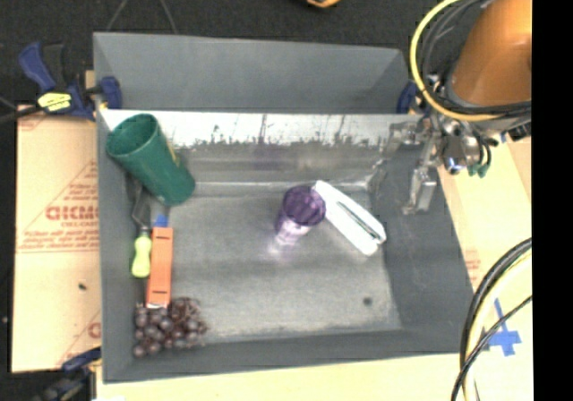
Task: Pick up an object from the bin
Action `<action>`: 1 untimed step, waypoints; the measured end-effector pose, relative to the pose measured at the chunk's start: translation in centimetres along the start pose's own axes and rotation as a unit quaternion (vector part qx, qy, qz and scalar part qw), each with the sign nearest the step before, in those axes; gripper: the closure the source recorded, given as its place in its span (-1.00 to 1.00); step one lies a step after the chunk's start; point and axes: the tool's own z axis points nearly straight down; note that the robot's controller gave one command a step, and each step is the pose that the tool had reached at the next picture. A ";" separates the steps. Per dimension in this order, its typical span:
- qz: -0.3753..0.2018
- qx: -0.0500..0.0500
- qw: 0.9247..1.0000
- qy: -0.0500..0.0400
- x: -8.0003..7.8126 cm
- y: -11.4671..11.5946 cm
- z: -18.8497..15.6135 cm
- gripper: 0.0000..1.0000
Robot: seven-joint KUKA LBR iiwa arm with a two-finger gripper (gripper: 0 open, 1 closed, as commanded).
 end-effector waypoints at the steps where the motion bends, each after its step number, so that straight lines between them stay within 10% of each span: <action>1: 0.000 0.000 1.000 0.000 0.0 0.0 0.0 -1.00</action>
Offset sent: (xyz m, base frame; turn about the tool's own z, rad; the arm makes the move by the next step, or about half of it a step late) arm -0.0799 0.0155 -0.0448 0.0036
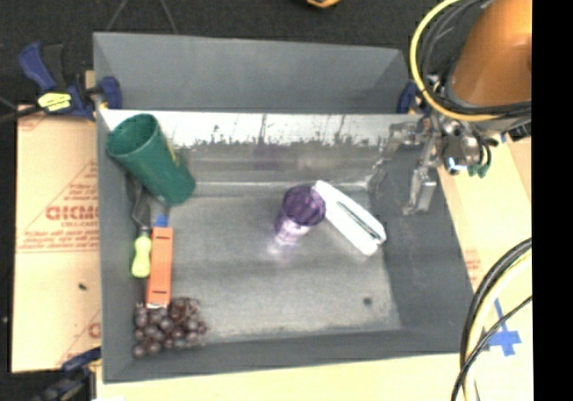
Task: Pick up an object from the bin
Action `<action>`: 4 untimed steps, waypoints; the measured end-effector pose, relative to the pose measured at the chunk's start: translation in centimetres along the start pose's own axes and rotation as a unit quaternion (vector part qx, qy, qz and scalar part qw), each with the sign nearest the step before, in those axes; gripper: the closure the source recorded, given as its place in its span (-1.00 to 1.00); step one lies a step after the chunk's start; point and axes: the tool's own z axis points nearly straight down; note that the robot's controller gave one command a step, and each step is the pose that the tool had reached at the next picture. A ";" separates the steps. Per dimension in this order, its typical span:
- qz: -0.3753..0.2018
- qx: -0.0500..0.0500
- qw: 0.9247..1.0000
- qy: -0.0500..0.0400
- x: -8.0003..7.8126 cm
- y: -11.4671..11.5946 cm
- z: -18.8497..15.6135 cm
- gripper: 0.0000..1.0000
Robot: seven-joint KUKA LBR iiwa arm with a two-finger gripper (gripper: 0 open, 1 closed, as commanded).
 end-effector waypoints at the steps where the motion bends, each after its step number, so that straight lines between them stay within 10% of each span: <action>1: 0.000 0.001 1.000 -0.004 3.0 0.6 1.6 -1.00; 2: -0.043 0.002 0.999 -0.007 2.3 2.5 4.2 -1.00; 3: 0.007 0.000 1.000 0.000 8.0 3.8 8.7 -1.00; 4: 0.015 0.002 1.000 -0.012 2.1 3.8 10.7 -1.00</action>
Offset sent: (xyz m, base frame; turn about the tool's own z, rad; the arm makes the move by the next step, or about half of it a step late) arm -0.0095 0.0333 -0.0512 -0.1185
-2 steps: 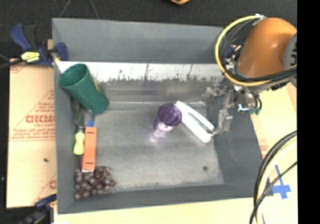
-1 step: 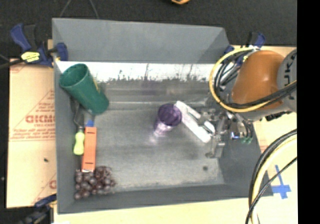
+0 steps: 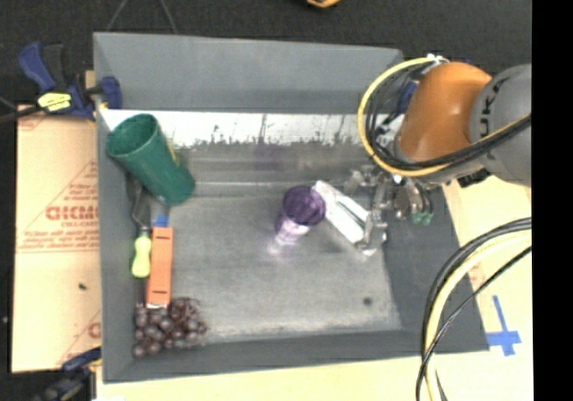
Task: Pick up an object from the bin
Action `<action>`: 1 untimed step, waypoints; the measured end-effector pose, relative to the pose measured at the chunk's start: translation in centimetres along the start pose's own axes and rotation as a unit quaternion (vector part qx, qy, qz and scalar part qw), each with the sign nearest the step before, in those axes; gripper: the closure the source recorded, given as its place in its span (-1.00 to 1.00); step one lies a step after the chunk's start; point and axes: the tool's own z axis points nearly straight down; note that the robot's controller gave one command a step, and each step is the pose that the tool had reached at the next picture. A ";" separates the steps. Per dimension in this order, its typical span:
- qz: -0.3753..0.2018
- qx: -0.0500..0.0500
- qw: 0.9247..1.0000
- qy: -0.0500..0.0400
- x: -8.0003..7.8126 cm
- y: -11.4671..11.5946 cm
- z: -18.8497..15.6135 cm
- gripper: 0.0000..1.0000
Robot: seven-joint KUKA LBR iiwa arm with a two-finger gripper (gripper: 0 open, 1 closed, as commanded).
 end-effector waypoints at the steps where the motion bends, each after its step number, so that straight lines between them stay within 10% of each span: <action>1: -0.013 -0.001 1.000 0.011 4.8 -5.2 3.5 1.00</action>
Offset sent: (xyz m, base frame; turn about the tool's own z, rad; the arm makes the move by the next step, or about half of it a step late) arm 0.0000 0.0000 0.0000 0.0000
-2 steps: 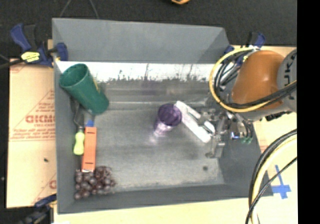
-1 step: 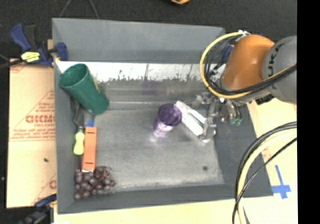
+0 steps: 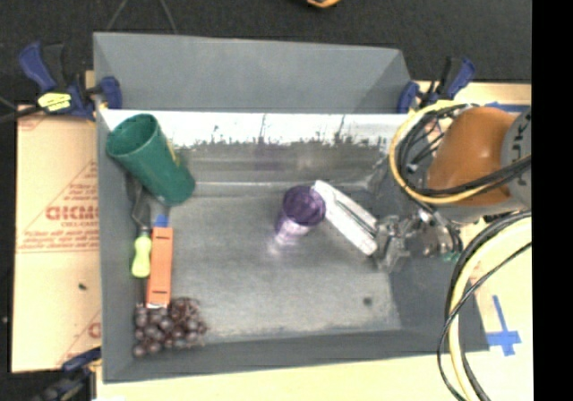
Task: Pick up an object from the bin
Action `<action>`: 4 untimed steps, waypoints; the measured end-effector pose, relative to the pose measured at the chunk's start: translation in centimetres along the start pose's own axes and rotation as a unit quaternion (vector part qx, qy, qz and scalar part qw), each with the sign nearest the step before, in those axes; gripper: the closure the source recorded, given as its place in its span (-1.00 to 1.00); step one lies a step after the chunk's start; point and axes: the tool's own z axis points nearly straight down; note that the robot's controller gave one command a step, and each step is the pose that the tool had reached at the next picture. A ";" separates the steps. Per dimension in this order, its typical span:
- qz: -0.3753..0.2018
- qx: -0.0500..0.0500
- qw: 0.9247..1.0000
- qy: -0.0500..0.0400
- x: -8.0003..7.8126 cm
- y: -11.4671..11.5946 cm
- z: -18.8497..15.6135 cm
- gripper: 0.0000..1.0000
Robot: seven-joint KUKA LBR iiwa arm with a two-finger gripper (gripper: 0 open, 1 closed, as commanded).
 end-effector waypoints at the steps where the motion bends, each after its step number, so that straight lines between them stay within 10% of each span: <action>1: -0.001 0.000 1.000 0.000 0.0 0.0 0.0 1.00; 4: -0.014 0.002 1.000 -0.004 -0.7 -0.2 -8.0 1.00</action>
Offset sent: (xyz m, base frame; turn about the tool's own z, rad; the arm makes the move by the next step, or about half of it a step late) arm -0.0062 -0.0011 0.0344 -0.0176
